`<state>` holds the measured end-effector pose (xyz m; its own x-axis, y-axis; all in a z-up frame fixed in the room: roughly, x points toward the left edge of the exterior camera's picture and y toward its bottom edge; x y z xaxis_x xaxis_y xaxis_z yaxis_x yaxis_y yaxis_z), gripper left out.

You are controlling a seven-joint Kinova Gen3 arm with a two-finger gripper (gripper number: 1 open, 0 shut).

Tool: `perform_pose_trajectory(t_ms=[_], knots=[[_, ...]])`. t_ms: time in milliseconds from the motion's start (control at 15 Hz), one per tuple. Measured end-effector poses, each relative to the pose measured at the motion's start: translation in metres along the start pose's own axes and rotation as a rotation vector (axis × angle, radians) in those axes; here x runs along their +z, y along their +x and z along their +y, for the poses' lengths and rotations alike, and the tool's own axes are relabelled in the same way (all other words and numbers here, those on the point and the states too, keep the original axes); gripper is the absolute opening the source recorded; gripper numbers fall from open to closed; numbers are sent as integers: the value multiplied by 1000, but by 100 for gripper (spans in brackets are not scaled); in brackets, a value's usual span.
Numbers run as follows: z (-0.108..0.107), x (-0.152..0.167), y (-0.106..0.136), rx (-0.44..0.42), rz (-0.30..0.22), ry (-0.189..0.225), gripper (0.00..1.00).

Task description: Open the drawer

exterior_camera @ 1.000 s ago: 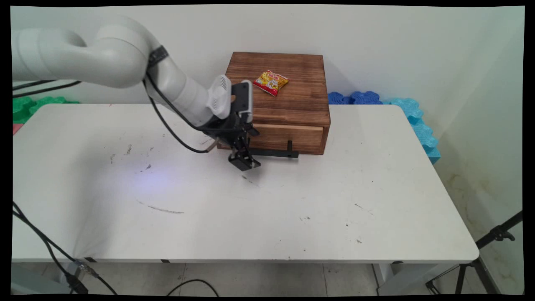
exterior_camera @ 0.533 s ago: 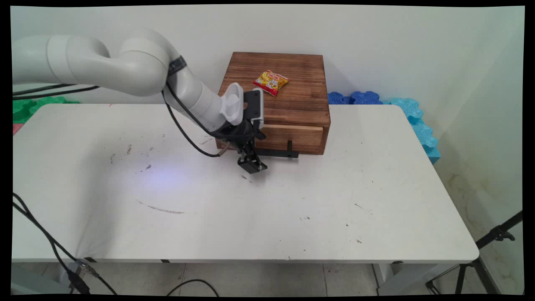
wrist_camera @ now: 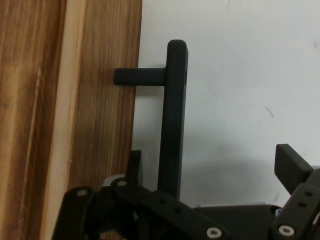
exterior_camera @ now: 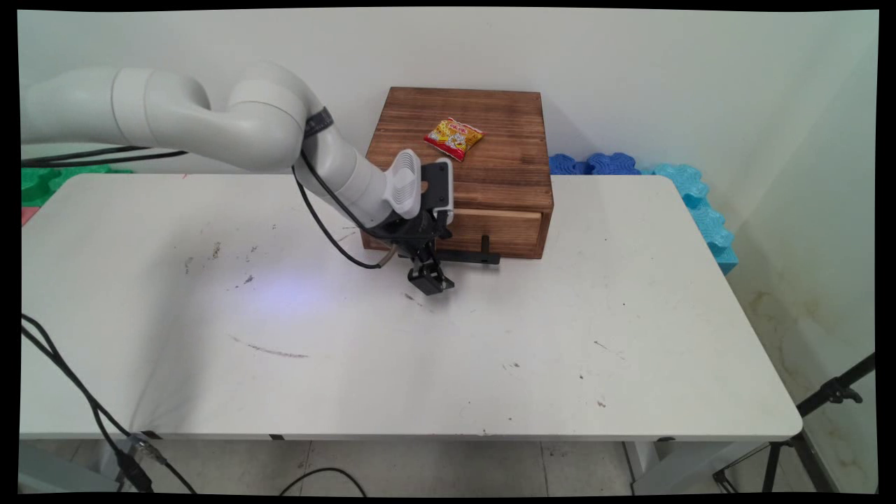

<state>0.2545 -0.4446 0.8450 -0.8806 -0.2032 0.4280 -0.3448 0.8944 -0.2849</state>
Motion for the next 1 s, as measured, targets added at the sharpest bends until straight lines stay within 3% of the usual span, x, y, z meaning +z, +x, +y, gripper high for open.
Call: perform_pose_trajectory(t_ms=[1000], knots=[[0, 28, -7, 1, -39, -11, 100]])
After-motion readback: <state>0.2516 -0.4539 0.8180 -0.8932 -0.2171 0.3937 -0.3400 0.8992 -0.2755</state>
